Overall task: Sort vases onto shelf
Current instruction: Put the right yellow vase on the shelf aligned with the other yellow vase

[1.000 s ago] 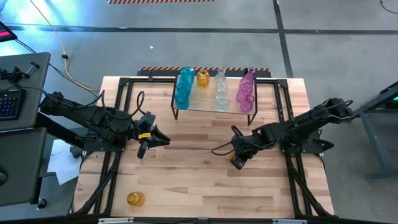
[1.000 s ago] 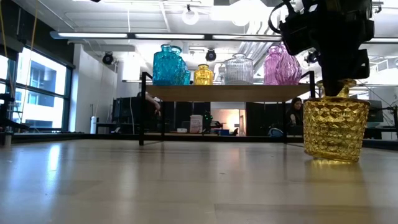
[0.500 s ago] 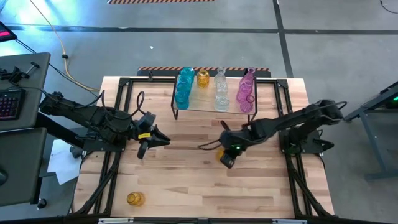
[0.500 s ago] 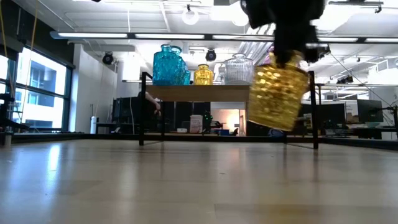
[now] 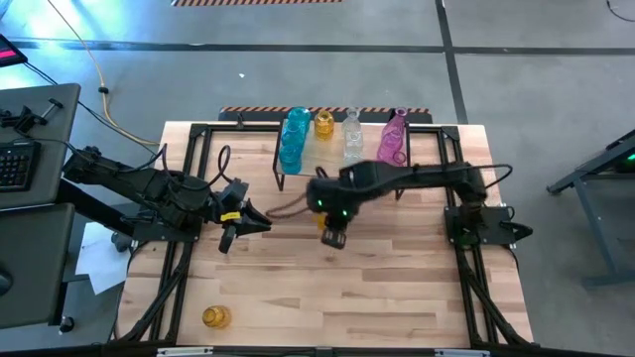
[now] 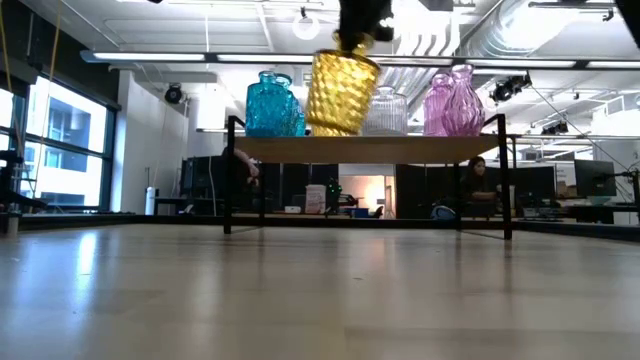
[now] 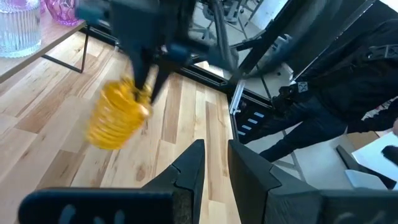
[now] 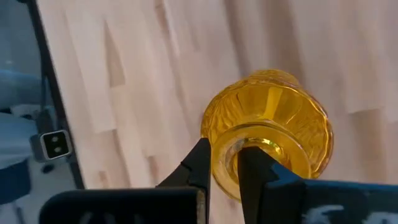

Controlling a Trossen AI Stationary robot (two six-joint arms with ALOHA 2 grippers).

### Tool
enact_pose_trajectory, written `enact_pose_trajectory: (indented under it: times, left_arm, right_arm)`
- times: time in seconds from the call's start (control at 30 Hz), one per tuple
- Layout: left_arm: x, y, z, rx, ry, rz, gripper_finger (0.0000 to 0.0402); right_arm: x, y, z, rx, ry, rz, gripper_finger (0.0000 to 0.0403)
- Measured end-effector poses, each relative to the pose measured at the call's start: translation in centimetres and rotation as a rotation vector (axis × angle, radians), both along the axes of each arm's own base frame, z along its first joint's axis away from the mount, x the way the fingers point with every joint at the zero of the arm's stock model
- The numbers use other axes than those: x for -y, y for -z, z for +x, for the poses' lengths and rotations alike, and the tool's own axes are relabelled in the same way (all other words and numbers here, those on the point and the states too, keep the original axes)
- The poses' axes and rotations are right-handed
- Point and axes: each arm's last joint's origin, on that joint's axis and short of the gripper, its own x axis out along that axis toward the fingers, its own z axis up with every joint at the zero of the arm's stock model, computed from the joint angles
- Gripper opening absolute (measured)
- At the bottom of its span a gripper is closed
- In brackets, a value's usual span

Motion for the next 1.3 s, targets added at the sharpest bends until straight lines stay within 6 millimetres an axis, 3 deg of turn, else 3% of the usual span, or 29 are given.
enact_pose_trajectory:
  times: [0.3,0.53,0.87,1.3]
  left_arm:
    - [-0.2,0.5,0.7,-0.016,-0.058,0.041,0.0062]
    - [-0.5,1.9,3.9,-0.036,-0.117,0.063,0.0062]
    - [-2.4,3.2,9.4,-0.002,-0.221,0.102,0.0062]
    - [-4.5,4.2,12.9,-0.064,-0.26,0.104,0.0062]
  right_arm:
    - [4.7,-4.6,0.1,0.057,0.006,-0.113,0.0021]
    - [7.9,-4.5,-0.6,0.032,-0.005,-0.141,0.0021]
    - [10.3,-4.8,-1.0,0.069,-0.078,-0.124,0.0021]
    - [14.1,-5.0,-1.5,0.126,-0.07,-0.082,0.0024]
